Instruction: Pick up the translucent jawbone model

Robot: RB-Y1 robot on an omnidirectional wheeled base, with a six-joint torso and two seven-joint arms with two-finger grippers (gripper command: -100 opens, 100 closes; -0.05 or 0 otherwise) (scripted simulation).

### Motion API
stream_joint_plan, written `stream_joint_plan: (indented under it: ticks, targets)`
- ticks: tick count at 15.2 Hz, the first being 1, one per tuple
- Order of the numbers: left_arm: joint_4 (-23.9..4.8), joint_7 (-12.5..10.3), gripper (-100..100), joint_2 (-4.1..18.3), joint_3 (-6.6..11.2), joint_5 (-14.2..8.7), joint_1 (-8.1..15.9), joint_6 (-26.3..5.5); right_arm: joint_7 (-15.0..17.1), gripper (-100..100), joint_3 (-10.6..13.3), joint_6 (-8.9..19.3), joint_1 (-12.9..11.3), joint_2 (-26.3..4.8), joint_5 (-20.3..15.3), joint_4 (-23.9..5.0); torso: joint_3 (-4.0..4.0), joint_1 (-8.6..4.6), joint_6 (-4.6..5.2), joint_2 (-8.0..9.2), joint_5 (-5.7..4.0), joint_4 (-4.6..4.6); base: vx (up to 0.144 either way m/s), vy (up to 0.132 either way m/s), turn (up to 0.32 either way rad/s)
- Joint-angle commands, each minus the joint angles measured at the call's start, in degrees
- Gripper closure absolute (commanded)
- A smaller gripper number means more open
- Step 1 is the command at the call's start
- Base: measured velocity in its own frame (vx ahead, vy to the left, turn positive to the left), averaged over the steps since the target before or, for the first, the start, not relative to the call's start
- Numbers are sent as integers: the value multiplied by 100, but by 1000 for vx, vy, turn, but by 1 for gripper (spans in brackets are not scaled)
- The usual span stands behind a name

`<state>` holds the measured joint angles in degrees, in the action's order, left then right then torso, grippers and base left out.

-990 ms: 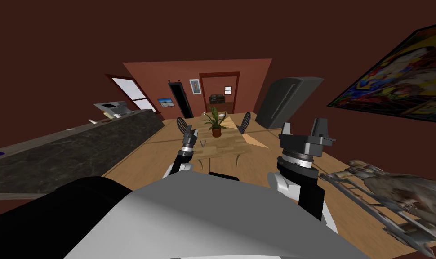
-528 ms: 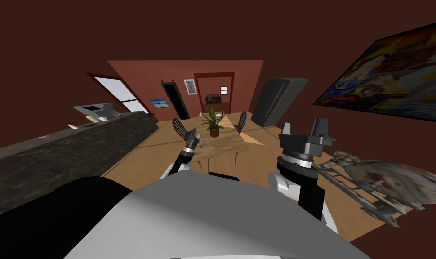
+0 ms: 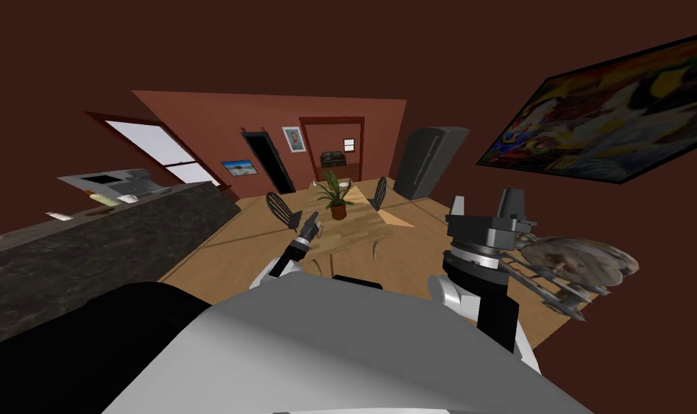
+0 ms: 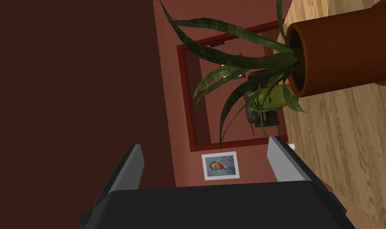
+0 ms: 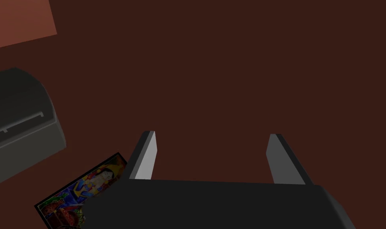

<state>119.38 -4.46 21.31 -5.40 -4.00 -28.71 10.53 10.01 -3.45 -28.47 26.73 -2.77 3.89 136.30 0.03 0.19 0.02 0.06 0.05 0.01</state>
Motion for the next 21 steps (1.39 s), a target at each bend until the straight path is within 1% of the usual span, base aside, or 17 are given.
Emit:
stream_joint_plan:
  ticks: [1,2,3,4,5,6,7,8,9,11,12,14,15,16,17,20,21]
  targets:
    - [-248,-12,-100,193,-63,-83,86,-248,0,0,0,0,0,0,0,0,0,0,0,0,0,0,-26,34,-185]
    - [-248,-12,-100,193,-63,-83,86,-248,0,0,0,0,0,0,0,0,0,1,1,1,0,0,-24,35,-151]
    - [-402,-33,-100,351,-95,-157,128,-433,0,0,0,0,0,0,0,0,1,0,0,1,0,0,-27,34,-195]
    - [-402,-33,-100,351,-95,-157,128,-433,0,0,0,0,0,0,0,0,1,0,1,2,0,0,-25,40,-171]
    - [-560,-54,-100,506,-128,-232,171,-614,0,0,0,0,0,0,0,0,1,1,0,1,0,0,-24,45,-230]
    - [-560,-54,-100,506,-128,-232,171,-623,0,0,0,0,-1,0,0,0,0,3,2,1,1,0,-24,41,-179]
    - [-722,-76,-100,659,-162,-307,216,-800,0,0,0,0,0,0,0,0,0,3,0,0,0,0,-30,38,-212]
    - [-722,-76,-100,659,-162,-307,216,-817,0,0,0,0,0,0,0,0,0,3,2,1,1,0,-29,35,-173]
    - [-885,-97,-100,808,-198,-383,262,-1013,0,0,0,0,0,0,0,0,1,2,0,1,0,0,-27,29,-205]
    - [-1051,-119,-100,954,-234,-460,309,-1213,0,0,0,0,0,0,0,0,0,-1,0,0,0,0,-24,34,-211]
    - [-1051,-119,-100,954,-234,-460,309,-1213,0,0,0,0,0,0,0,0,0,1,1,0,0,0,-26,40,-183]
    - [-1378,-163,-100,1235,-309,-611,404,-1566,0,0,0,0,0,0,0,0,-1,4,2,-2,1,0,-31,40,-270]
    - [-1386,-163,-100,1235,-309,-611,404,-1615,0,0,0,0,-1,0,0,0,0,6,4,0,1,0,-34,45,-263]
    - [-1554,-184,-100,1370,-347,-686,453,-1799,0,0,0,0,0,0,0,0,1,7,0,1,1,0,-32,45,-225]
    - [-1554,-184,-100,1370,-347,-686,453,-1817,0,0,0,0,0,0,0,0,1,7,1,1,1,0,-31,42,-182]
    - [-1889,-226,-100,1629,-425,-831,549,-2180,0,0,0,0,0,0,0,0,0,3,-1,1,1,0,-34,33,-197]
    - [-1889,-226,-100,1629,-425,-831,549,-2217,0,0,0,0,0,0,0,0,0,3,0,1,0,0,-32,35,-187]
